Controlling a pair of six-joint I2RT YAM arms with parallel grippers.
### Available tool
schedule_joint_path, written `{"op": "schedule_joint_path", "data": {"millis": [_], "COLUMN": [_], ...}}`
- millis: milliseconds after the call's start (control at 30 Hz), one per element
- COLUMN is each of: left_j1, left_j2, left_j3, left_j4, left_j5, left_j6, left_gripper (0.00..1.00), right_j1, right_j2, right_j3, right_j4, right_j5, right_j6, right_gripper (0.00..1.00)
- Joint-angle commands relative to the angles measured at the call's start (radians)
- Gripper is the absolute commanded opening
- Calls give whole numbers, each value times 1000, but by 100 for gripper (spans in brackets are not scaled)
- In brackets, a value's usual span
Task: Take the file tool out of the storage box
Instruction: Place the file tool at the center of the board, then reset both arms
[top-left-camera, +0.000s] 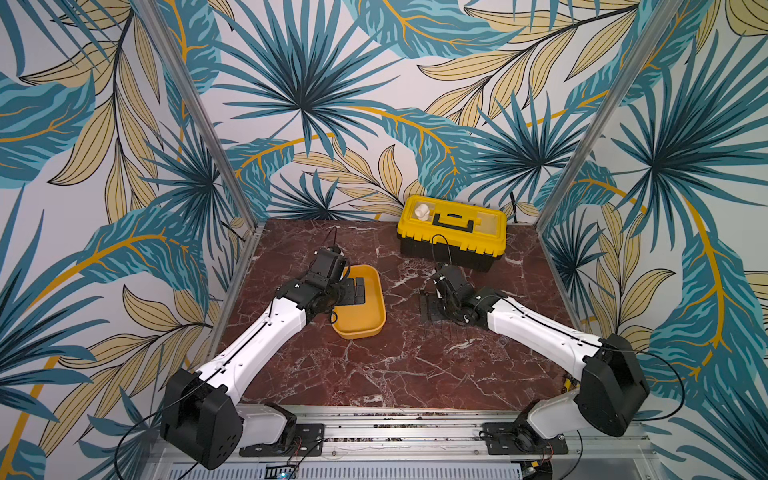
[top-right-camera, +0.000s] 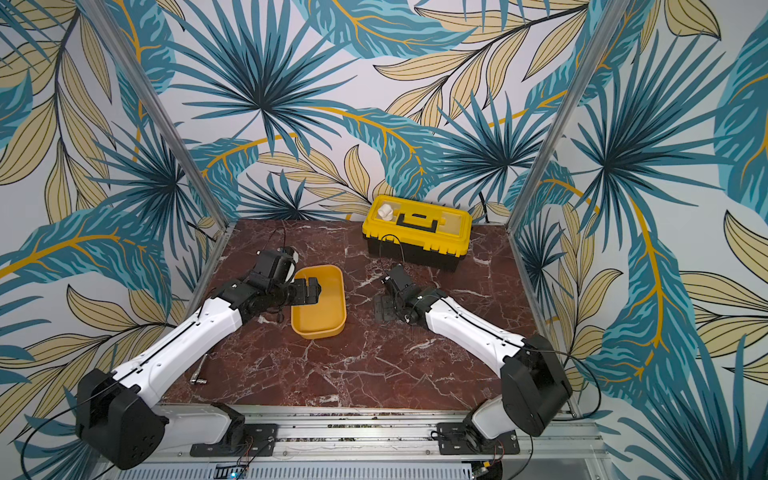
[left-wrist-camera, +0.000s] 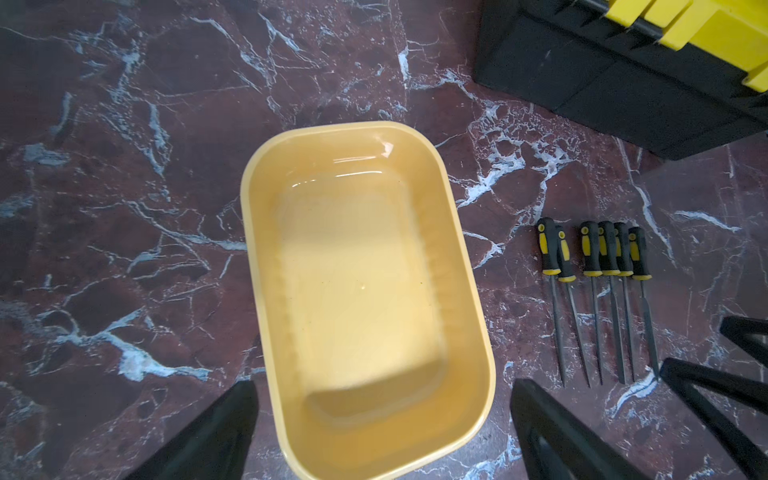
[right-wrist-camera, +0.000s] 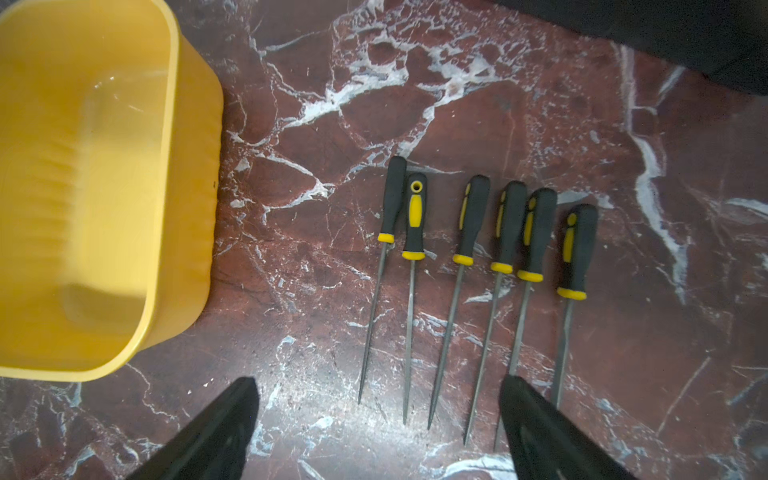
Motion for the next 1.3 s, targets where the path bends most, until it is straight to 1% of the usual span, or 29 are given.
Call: {"op": "schedule_joint_path", "data": {"millis": [0, 233, 433, 533, 600, 667, 767, 933, 1033, 1133, 1200, 1267], "left_j1": [10, 26, 46, 52, 59, 69, 83, 90, 104, 127, 137, 147], "left_j2": [-38, -75, -150, -176, -202, -230, -263, -310, -340, -366, -377, -380], "left_j3": [23, 11, -56, -55, -63, -82, -110, -191, -251, -315, -358, -413], "left_j4": [-15, -23, 55, 28, 16, 25, 35, 106, 164, 245, 314, 412], "left_j5": [-45, -78, -119, -193, -241, -253, -261, -304, -327, -328, -340, -354], "left_j6": [33, 56, 72, 99, 106, 116, 116, 117, 119, 126, 151, 186], "left_gripper": [100, 100, 100, 100, 100, 100, 100, 100, 100, 100, 100, 100], "right_j1": [-19, -109, -254, -301, -358, -413, -456, -520, -554, -584, -593, -596], "right_j2": [-49, -137, -259, -323, -349, -357, -370, -348, -275, -197, -161, -119], "right_j3": [-34, -87, -187, -244, -273, -291, -341, -449, -495, -530, -559, -561], "right_j4": [-19, -19, 31, 75, 113, 159, 272, 563, 724, 872, 975, 1037], "right_j5": [-15, -18, -50, -1, 0, -6, 48, 67, 79, 52, 31, 21], "right_j6": [-36, -70, -132, -187, -220, -232, -259, -337, -385, -382, -370, -378], "right_gripper": [100, 99, 100, 100, 100, 100, 100, 100, 100, 100, 99, 99]}}
